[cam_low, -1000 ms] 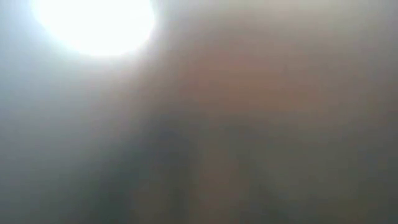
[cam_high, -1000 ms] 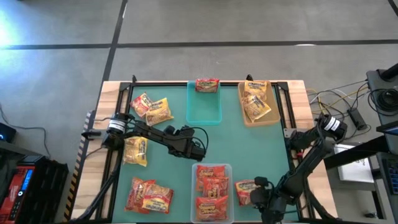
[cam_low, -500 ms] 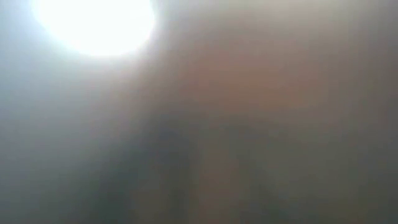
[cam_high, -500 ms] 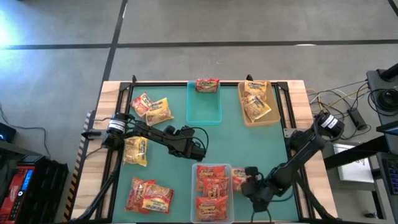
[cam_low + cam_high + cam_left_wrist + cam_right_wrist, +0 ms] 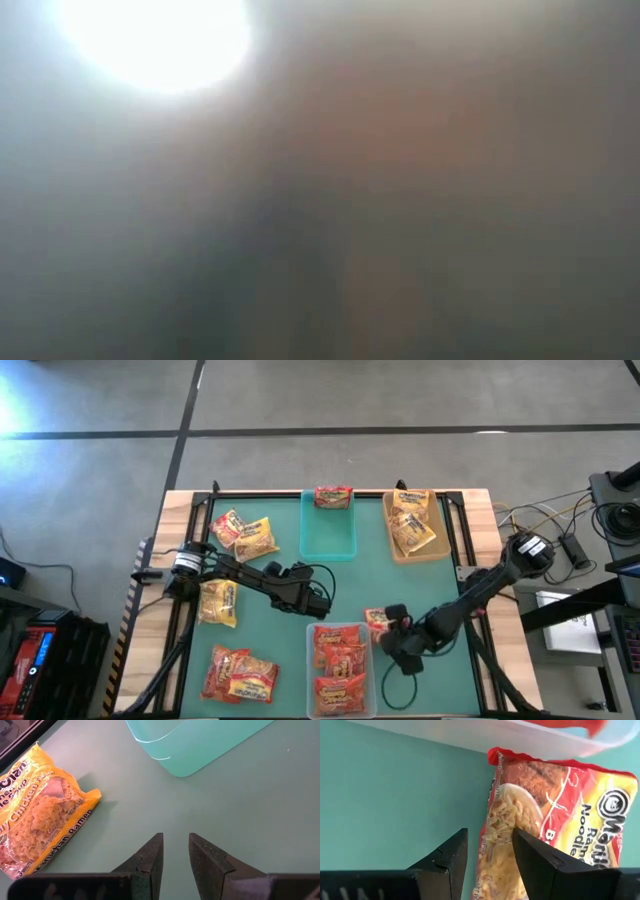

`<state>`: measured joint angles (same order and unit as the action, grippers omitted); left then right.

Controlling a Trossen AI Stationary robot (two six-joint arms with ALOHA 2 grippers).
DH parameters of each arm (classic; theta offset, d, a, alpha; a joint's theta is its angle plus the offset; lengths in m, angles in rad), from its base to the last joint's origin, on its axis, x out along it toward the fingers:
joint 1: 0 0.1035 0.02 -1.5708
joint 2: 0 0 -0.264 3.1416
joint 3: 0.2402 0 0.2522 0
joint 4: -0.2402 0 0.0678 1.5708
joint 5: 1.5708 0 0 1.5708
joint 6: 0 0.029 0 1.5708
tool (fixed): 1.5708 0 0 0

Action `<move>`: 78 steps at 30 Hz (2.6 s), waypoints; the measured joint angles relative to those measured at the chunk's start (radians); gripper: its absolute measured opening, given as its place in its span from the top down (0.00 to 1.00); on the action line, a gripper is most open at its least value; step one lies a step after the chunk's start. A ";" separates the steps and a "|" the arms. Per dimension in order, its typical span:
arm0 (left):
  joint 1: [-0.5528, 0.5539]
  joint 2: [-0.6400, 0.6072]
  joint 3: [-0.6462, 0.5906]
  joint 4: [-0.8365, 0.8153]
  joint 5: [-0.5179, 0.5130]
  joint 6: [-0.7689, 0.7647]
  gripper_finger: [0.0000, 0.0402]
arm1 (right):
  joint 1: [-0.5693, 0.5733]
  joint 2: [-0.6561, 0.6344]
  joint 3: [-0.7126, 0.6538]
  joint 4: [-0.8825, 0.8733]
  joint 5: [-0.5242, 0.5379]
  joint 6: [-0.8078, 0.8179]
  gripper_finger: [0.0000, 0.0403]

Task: Sort Maruchan noodles
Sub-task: Put the bottom right red noodle pack into the transparent green bin

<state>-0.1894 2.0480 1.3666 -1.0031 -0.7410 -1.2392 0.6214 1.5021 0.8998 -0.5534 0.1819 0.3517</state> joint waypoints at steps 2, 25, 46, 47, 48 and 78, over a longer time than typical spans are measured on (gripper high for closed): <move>0.000 0.000 0.000 0.000 0.000 0.000 0.81 | -0.037 -0.021 -0.024 0.006 -0.007 -0.036 0.64; 0.021 0.000 0.000 0.040 -0.028 0.081 0.81 | -0.406 -0.281 -0.233 0.093 -0.078 -0.147 0.64; 0.062 0.001 0.123 0.089 -0.063 0.300 0.81 | -0.404 -0.354 -0.481 0.369 -0.077 0.036 0.64; 0.062 0.001 0.123 0.089 -0.063 0.300 0.81 | -0.404 -0.354 -0.481 0.410 -0.077 0.023 0.64; 0.062 0.001 0.123 0.090 -0.063 0.300 0.81 | -0.404 -0.353 -0.481 0.454 -0.077 0.008 0.64; 0.058 0.001 0.123 0.151 -0.008 0.341 0.81 | -0.371 -0.107 -0.461 0.859 -0.213 -0.186 0.64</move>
<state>-0.1310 2.0487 1.4899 -0.8522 -0.7487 -0.8986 0.2504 1.3948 0.4385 0.3055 -0.0316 0.1656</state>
